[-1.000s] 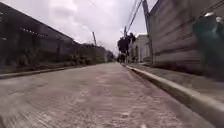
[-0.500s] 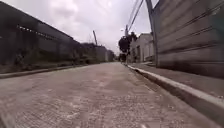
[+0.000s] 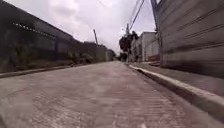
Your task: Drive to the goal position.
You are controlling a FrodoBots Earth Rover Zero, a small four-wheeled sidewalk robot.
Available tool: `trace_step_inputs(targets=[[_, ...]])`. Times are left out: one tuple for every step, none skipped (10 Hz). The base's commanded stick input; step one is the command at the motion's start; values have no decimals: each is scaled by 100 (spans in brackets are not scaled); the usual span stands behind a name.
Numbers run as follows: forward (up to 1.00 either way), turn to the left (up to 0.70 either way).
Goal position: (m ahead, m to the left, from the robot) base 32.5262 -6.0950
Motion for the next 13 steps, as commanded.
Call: trace_step_inputs(targets=[[100,0],[100,0],[100,0],[100,0],[100,0],[100,0],[100,0],[100,0],[100,0],[100,0],[100,0],[100,0],[100,0]])
